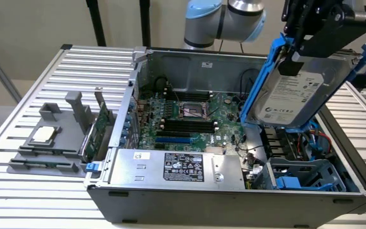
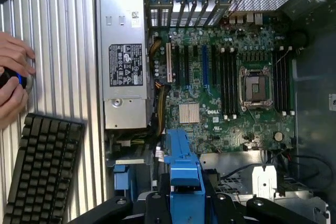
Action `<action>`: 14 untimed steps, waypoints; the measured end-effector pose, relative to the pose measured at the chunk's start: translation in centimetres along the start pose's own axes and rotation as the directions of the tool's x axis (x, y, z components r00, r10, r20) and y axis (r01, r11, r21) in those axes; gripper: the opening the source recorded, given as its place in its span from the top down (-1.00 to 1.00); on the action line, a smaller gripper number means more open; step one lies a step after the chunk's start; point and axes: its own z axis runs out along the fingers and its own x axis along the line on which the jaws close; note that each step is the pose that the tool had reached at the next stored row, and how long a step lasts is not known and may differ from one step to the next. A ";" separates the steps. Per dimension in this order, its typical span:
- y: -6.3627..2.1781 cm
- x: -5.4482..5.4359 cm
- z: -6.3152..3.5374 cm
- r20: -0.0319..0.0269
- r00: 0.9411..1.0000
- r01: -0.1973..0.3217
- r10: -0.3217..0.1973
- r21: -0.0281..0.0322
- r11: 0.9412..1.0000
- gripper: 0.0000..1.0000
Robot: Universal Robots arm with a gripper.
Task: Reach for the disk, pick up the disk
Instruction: 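Pick up the disk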
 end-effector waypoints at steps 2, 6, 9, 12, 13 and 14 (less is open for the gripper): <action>-0.61 0.4 0.00 0.000 1.000 0.000 0.000 0.000 1.000 0.35; -1.87 1.2 -0.01 0.000 1.000 0.000 0.000 0.001 1.000 0.35; -2.84 1.9 -0.02 0.000 1.000 0.000 0.000 0.001 1.000 0.35; -3.74 2.4 -0.02 0.000 1.000 0.000 0.000 0.002 1.000 0.35; -4.01 2.5 -0.01 0.000 1.000 0.000 0.000 0.002 1.000 0.35; -4.24 2.6 0.00 0.000 1.000 0.001 -0.001 0.002 1.000 0.35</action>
